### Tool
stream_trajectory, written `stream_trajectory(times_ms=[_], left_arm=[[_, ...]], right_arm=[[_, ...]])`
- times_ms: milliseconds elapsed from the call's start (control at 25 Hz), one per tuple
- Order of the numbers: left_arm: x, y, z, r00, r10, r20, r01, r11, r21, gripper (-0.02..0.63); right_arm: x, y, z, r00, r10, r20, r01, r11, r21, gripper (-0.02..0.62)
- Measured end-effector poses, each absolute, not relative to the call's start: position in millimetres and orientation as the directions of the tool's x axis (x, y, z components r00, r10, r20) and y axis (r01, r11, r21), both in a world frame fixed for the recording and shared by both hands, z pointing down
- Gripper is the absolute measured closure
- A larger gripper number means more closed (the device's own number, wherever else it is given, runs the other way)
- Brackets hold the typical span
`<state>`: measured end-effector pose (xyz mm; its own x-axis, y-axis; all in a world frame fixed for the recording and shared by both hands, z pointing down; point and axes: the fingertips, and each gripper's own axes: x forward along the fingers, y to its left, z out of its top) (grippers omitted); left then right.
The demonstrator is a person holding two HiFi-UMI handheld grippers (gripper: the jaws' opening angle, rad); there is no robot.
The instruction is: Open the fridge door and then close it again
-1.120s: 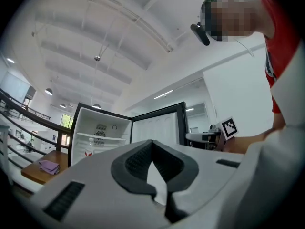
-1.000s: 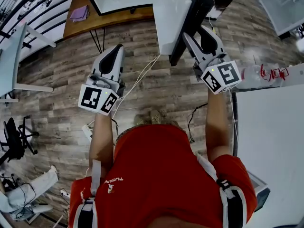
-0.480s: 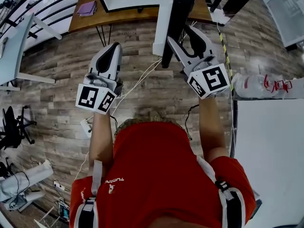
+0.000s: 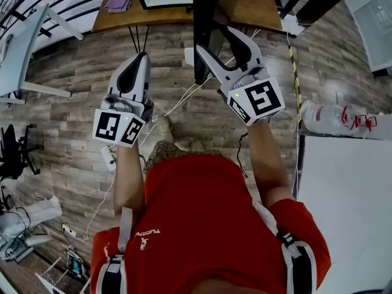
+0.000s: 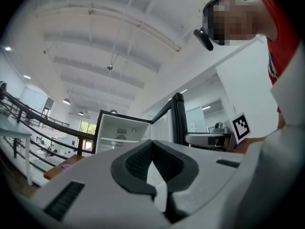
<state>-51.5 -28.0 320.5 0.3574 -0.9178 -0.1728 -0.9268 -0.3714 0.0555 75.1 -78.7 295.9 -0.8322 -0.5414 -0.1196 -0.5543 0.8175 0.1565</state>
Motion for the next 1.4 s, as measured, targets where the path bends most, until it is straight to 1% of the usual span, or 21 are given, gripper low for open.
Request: stream_trajectory(times_ms=[280,480,640,880,1000,1280,1400], left_arm=[[-94,-58,319,0.353,-0.915,-0.192,-0.926,-0.371,0.065,0.597],[-132,-90,309,0.368,-0.905,-0.214,-0.92,-0.388,0.058,0.597],[-162,-118,303,0.386,-0.896,-0.219,-0.912,-0.407,0.057,0.597],[-204,-156,300,0.413,-0.884,-0.22,-0.897,-0.437,0.068,0.597],[-219,-173,300,0.436,-0.873,-0.22,-0.886,-0.459,0.065,0.597],[-255,-209,304,0.495,-0.846,-0.2,-0.857,-0.514,0.051,0.597],[-263,-220,304,0.518,-0.834,-0.192,-0.844,-0.535,0.044,0.597]], right_arm=[[21,-94,293,-0.857,-0.499,-0.127,-0.515,0.834,0.197,0.344],[-17,-115,295,-0.857,-0.501,-0.121,-0.516,0.83,0.211,0.35],[-40,-142,289,-0.83,-0.537,-0.152,-0.558,0.802,0.214,0.413],[-76,-185,290,-0.79,-0.599,-0.129,-0.612,0.763,0.209,0.464],[-89,-204,291,-0.767,-0.629,-0.13,-0.641,0.738,0.208,0.501],[-114,-256,298,-0.691,-0.711,-0.132,-0.721,0.668,0.184,0.55],[-120,-277,298,-0.663,-0.737,-0.133,-0.747,0.64,0.18,0.557]])
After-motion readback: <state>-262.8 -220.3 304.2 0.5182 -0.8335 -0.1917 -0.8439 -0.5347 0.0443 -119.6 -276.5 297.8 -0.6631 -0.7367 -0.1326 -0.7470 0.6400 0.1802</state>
